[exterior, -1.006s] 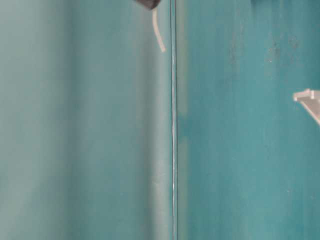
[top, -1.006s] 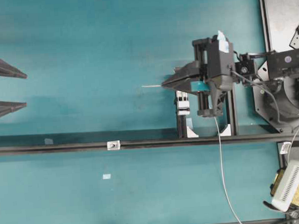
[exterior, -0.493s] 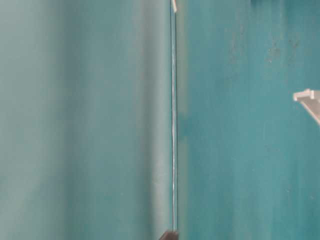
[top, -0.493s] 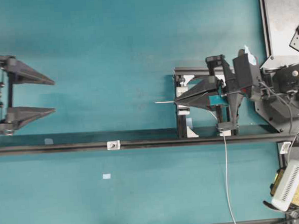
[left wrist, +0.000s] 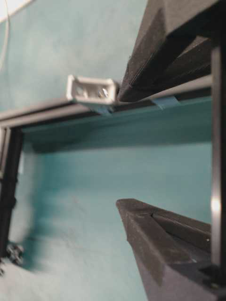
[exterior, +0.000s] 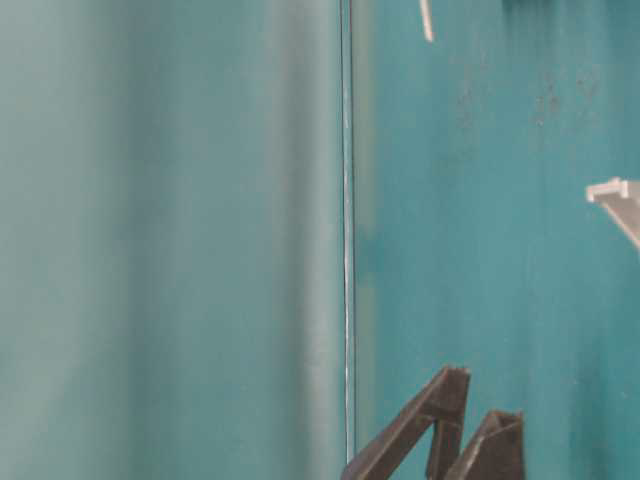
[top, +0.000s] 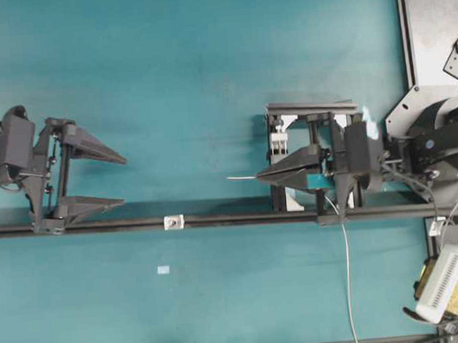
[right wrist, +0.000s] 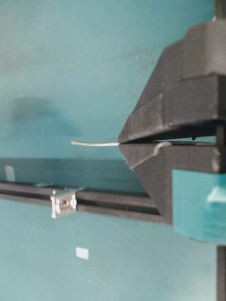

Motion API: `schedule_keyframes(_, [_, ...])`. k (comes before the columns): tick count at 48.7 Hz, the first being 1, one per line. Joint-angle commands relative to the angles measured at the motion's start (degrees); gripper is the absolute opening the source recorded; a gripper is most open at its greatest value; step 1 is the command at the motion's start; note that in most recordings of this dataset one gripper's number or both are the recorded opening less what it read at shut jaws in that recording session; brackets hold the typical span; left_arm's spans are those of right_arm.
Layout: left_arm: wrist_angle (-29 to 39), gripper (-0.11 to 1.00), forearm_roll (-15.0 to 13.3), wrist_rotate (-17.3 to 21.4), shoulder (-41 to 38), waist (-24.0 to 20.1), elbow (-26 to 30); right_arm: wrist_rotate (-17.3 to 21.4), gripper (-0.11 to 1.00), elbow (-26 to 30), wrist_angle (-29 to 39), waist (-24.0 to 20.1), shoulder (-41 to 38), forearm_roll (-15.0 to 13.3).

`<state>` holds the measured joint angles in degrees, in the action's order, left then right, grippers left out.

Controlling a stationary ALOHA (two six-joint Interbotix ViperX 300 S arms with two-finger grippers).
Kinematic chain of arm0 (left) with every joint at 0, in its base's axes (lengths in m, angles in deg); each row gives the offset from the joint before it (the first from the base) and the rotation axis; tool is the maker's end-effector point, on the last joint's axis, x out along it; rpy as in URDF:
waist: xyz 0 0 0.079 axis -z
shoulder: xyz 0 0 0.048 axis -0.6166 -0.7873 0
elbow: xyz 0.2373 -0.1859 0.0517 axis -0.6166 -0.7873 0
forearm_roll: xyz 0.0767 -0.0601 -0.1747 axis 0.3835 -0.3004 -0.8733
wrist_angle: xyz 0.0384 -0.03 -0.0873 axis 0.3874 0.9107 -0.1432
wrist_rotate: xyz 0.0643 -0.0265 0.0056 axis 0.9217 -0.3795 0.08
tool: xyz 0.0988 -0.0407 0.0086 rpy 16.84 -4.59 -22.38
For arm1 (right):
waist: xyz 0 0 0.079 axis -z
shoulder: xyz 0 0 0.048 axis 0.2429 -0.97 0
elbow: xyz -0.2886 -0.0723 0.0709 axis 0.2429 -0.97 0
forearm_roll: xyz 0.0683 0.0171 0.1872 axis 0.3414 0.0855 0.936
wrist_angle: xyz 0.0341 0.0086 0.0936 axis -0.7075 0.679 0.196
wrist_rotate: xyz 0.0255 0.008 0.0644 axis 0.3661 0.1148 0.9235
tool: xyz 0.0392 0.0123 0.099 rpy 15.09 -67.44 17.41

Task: Insert the wire into the hole on the right side and pull it with the left arm.
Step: 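Carry the wire down to the rail, aligning its tip with the white bracket hole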

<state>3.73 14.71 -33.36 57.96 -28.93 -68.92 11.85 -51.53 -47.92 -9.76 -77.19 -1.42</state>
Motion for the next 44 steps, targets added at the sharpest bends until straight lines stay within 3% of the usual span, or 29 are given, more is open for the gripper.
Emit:
schedule_keyframes(1, [-1.14, 0.6, -0.26, 0.0, -0.35, 1.23, 1.58, -1.85, 0.04, 2.55, -2.81, -3.34, -2.37, 4.22])
schedule_keyframes(8, [-1.23, 0.6, -0.26, 0.0, -2.55, 2.72, 3.34, -2.9, 0.04, 4.31, -6.24, -7.29, -6.06, 8.35])
schedule_keyframes(19, [-1.85, 0.6, -0.62, 0.0, -5.1, 4.13, 5.89, -2.9, 0.04, 7.03, -8.7, -10.81, -11.43, 12.39])
schedule_keyframes(44, [-2.99, 0.59, -0.53, -0.09, -8.79, 6.77, 8.79, -2.99, 0.04, 10.99, -11.51, -11.69, -18.9, 13.01])
